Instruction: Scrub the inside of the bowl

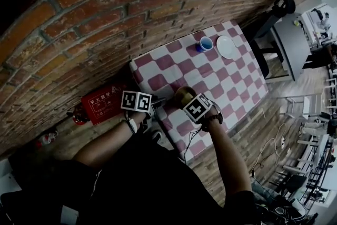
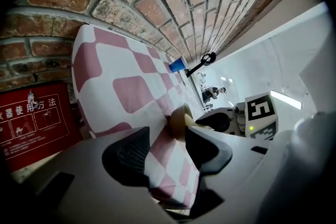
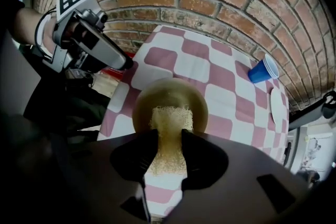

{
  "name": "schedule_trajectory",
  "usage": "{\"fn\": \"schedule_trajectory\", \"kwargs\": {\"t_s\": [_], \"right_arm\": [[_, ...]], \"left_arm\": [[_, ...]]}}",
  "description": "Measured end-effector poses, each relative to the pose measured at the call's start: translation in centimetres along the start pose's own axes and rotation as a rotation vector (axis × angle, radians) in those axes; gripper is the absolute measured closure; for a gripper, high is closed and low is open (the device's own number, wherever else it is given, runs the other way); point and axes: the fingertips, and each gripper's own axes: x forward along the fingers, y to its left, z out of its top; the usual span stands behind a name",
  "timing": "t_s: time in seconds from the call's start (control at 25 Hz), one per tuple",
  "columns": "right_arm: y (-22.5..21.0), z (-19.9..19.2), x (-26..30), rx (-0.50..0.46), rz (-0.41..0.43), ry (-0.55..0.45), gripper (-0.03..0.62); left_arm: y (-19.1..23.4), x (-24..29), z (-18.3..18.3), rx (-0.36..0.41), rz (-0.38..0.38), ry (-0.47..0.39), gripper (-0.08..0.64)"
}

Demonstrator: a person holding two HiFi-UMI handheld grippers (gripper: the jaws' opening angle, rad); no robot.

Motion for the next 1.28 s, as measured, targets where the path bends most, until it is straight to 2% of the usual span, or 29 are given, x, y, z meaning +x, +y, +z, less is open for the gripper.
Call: {"fn": "schedule_trajectory", "kwargs": {"t_s": [0.16,0.32,0.48,0.64,0.84,1.04,1.28], "right_arm": [[-2.0,0.9,0.3,0.015,-0.048,-0.002,0.437],[-1.6,3.2,0.0,0.021,-0.025,-0.042,0.437],[-0.2,4.3,-0.2,-0.033,-0.010,-0.044,0.437],[1.4,3.7,-0.1,-0.062,0.017,-0.039,0.437],[1.9,1.5,0.4,-0.048,0.043,-0.004,0.437],[0.2,0.5,0.8,-0.016,0.017,0.017,0.437],[-1.2,2.0,0.5,-0.003,-0.014,-0.028,0.437]], "left_arm": [[0.5,-0.6,-0.1,-0.017,0.005,-0.013,0.339],[1.3,-1.1,-0.1,-0.041,0.015,-0.020,0.339],[1.5,-1.2,-0.1,-0.052,0.015,-0.022,0.339],[1.3,-0.9,0.0,-0.050,0.014,-0.015,0.339],[1.1,-0.4,-0.2,-0.044,0.011,-0.001,0.339],[1.0,-0.1,-0.3,-0.036,0.010,0.009,0.339],[1.0,-0.3,-0.5,-0.035,0.014,0.008,0.339]]}}
